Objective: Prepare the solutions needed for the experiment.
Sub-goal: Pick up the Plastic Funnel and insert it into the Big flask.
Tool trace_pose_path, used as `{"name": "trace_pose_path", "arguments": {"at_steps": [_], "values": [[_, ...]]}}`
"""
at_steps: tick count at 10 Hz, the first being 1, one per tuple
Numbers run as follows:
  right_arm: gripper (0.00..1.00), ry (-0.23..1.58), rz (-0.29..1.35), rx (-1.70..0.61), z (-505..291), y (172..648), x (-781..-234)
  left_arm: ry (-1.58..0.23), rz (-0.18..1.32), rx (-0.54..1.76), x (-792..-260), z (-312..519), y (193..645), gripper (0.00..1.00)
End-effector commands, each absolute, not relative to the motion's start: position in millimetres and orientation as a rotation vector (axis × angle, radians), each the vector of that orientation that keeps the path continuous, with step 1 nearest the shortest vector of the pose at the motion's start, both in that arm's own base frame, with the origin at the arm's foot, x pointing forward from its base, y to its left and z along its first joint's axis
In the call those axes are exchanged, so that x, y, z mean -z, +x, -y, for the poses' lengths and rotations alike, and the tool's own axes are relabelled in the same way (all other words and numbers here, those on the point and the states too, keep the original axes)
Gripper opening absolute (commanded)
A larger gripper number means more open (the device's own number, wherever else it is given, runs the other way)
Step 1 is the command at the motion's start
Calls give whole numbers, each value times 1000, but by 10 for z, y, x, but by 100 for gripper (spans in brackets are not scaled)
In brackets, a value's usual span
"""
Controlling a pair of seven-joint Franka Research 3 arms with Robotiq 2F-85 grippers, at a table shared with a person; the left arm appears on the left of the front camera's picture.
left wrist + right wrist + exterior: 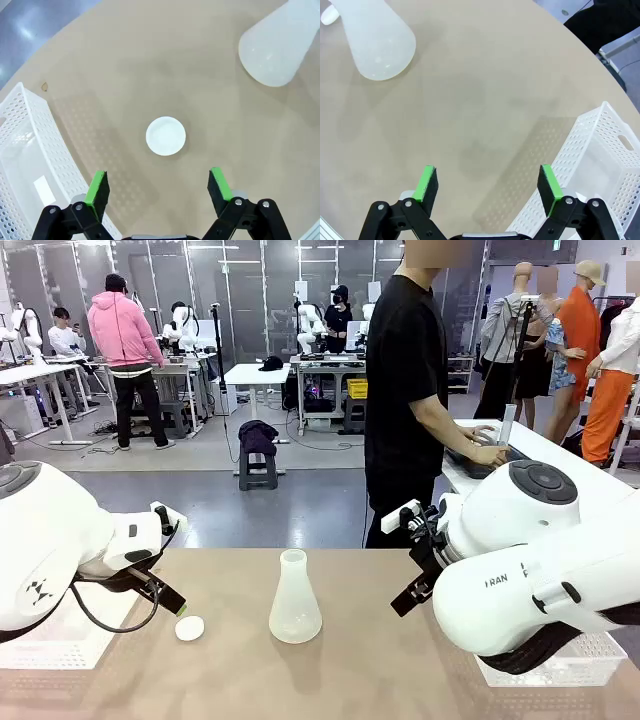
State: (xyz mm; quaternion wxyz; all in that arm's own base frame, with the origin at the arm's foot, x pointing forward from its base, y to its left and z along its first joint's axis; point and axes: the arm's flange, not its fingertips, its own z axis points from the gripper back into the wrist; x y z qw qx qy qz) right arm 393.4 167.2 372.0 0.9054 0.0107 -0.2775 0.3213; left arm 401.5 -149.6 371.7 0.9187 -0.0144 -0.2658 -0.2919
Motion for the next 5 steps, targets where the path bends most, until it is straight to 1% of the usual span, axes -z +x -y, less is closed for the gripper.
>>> {"name": "trace_pose_path", "arguments": {"at_steps": [1, 5], "values": [[100, 22, 573, -664, -1672, 3934, -3720, -30, 547, 601, -3717, 1499, 4014, 100], [100, 22, 573, -664, -1672, 3934, -3720, -30, 547, 601, -3717, 1499, 4014, 100]]}}
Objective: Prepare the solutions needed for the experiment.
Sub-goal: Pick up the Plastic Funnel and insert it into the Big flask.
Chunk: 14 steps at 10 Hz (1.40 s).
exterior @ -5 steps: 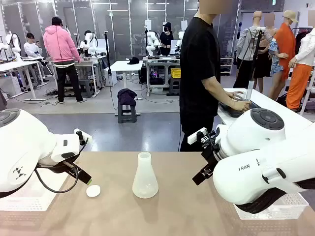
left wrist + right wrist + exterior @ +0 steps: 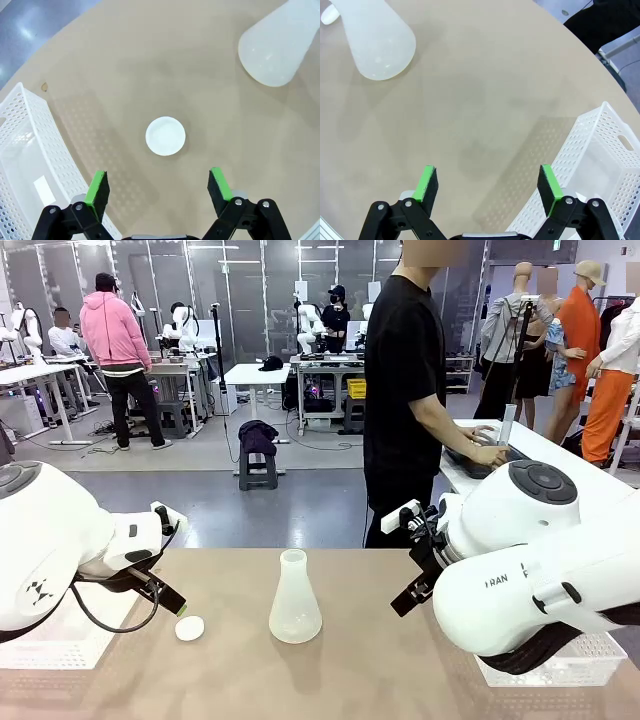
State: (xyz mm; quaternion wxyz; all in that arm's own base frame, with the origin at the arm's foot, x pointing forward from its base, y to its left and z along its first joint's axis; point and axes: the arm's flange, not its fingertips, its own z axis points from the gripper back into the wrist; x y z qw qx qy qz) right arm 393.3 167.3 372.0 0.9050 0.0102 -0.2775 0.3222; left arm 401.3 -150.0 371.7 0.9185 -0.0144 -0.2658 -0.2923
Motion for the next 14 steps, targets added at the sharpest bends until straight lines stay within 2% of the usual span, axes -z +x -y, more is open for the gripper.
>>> {"name": "trace_pose_path", "arguments": {"at_steps": [1, 11, 12, 14], "values": [[100, 22, 573, -664, -1672, 3934, -3720, -30, 547, 601, -3717, 1499, 4014, 100], [100, 21, 573, -666, -1673, 3933, -3720, -30, 547, 601, -3717, 1499, 4014, 100], [100, 180, 605, -673, -1751, 3840, -3840, -30, 547, 601, -3717, 1500, 4013, 100], [100, 309, 677, -559, -1791, 3575, -4250, -170, 585, 524, -4060, 1541, 3759, 100]]}}
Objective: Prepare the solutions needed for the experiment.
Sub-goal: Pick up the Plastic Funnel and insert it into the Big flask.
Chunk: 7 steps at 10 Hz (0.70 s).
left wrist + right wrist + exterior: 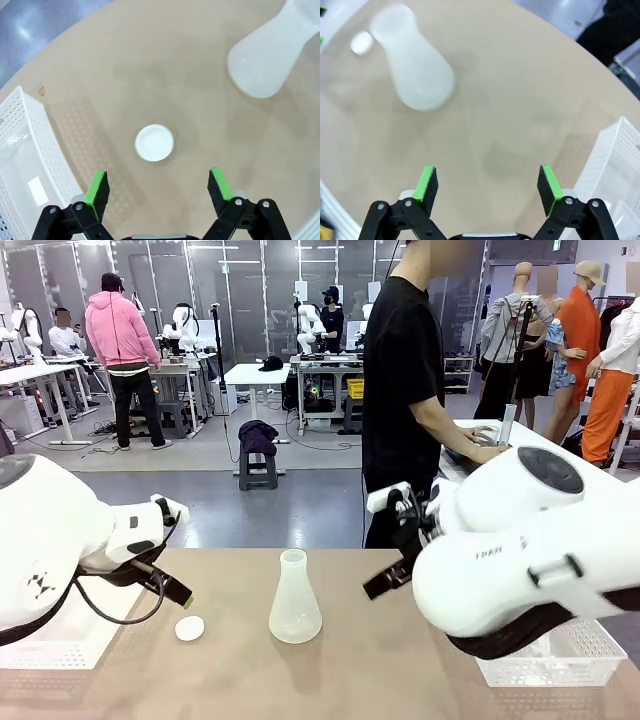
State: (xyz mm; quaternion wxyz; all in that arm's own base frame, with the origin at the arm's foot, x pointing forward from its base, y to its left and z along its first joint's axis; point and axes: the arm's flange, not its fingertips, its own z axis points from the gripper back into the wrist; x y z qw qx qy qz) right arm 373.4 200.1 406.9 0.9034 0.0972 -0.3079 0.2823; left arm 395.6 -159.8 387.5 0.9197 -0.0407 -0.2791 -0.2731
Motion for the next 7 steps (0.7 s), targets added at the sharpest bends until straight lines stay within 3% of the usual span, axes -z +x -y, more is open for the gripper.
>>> {"name": "trace_pose_path", "arguments": {"at_steps": [1, 3, 6, 7], "values": [[100, 349, 702, -480, -1780, 3487, -4414, -267, 626, 487, -4242, 1505, 3666, 100], [100, 362, 727, -331, -1711, 3417, -4635, -390, 641, 392, -4531, 1428, 3507, 100], [100, 618, 648, -103, -1565, 3380, -4795, -615, 609, 165, -4752, 1305, 3393, 100], [100, 678, 623, -48, -1544, 3385, -4805, -675, 610, 186, -4751, 1278, 3399, 100]]}}
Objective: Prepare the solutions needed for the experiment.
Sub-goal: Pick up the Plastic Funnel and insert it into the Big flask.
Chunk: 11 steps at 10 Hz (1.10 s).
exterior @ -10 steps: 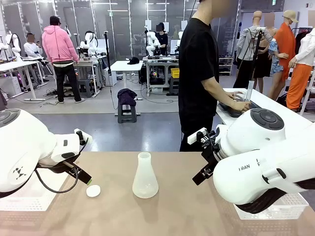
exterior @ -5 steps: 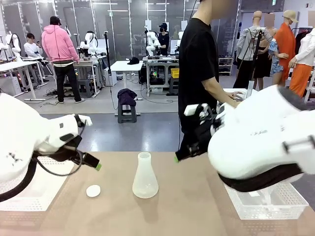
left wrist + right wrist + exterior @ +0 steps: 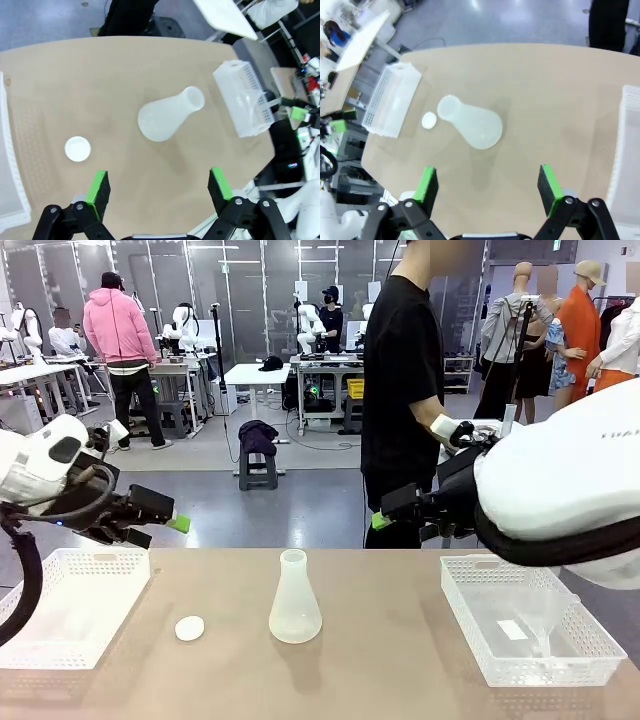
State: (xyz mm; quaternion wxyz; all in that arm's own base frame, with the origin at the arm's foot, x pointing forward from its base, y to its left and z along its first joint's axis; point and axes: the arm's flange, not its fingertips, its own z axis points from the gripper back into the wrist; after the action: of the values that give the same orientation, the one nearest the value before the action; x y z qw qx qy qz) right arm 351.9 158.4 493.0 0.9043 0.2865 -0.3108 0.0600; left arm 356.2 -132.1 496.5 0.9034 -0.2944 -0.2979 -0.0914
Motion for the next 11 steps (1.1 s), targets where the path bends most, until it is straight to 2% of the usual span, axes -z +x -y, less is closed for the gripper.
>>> {"name": "trace_pose_path", "arguments": {"at_steps": [1, 2, 3, 6, 7, 8, 10, 11], "values": [[100, 678, 620, -54, -1550, 3374, -4815, -662, 601, 189, -4728, 1301, 3411, 100], [100, 546, 717, -218, -1558, 3368, -4791, -487, 650, 297, -4695, 1296, 3408, 100], [100, 635, 624, -82, -1568, 3502, -4940, -642, 607, 164, -4967, 1308, 3556, 100], [100, 621, 638, -108, -1573, 3500, -4944, -612, 612, 188, -4920, 1313, 3571, 100], [100, 785, 601, -141, -1649, 3444, -4876, -879, 493, 157, -4935, 1373, 3504, 100], [100, 922, 604, -92, -1680, 3390, -4863, -1118, 450, 52, -4982, 1348, 3459, 100], [100, 1106, 567, 78, -1615, 3354, -4841, -1448, 347, -70, -4961, 1157, 3440, 100], [100, 1118, 573, 92, -1597, 3341, -4837, -1443, 360, -84, -4921, 1120, 3418, 100]]}}
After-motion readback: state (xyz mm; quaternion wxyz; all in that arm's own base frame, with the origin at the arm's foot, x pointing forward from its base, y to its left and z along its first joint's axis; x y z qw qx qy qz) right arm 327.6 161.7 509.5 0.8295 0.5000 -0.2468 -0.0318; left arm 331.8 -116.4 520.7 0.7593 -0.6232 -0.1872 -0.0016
